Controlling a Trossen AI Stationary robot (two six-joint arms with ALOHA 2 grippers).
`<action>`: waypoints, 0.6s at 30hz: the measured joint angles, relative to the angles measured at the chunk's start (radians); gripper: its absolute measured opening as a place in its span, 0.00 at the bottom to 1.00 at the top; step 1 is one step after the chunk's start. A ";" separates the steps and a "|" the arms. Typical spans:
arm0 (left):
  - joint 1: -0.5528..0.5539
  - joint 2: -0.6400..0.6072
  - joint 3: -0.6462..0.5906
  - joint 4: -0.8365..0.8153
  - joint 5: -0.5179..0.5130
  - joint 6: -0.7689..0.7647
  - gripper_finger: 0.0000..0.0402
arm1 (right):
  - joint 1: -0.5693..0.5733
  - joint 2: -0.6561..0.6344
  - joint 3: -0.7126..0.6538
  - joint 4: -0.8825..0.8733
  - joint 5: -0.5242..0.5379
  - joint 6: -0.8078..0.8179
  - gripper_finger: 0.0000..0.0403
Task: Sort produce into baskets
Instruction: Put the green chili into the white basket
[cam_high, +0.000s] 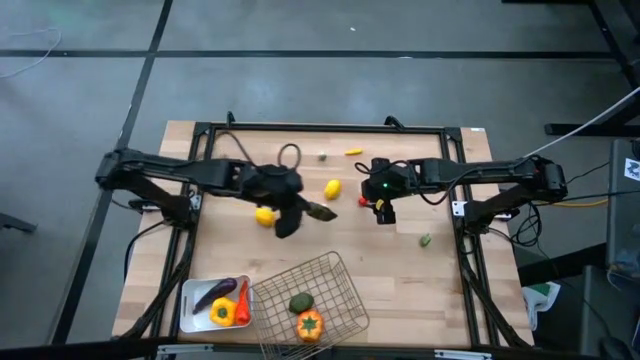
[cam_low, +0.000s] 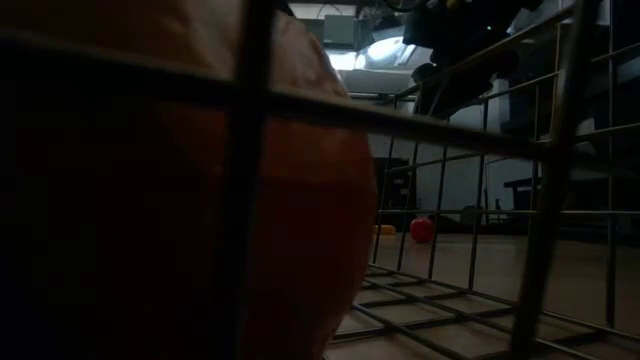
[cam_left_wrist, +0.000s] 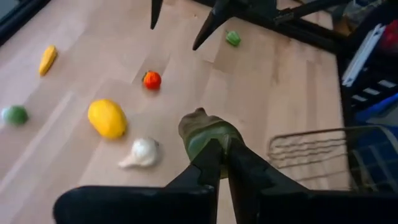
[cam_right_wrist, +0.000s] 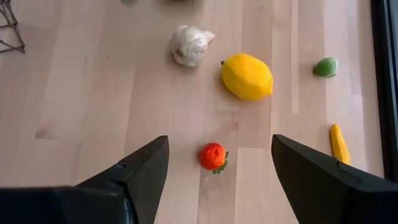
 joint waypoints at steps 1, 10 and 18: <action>-0.007 -0.027 0.000 -0.023 0.000 -0.022 0.04 | 0.000 0.000 0.000 0.000 0.000 0.000 0.70; -0.100 -0.237 0.000 -0.263 0.069 -0.294 0.06 | 0.000 0.000 0.000 -0.001 0.000 0.001 0.70; -0.211 -0.314 0.000 -0.457 0.246 -0.701 0.05 | 0.000 0.000 0.000 -0.001 0.000 0.001 0.70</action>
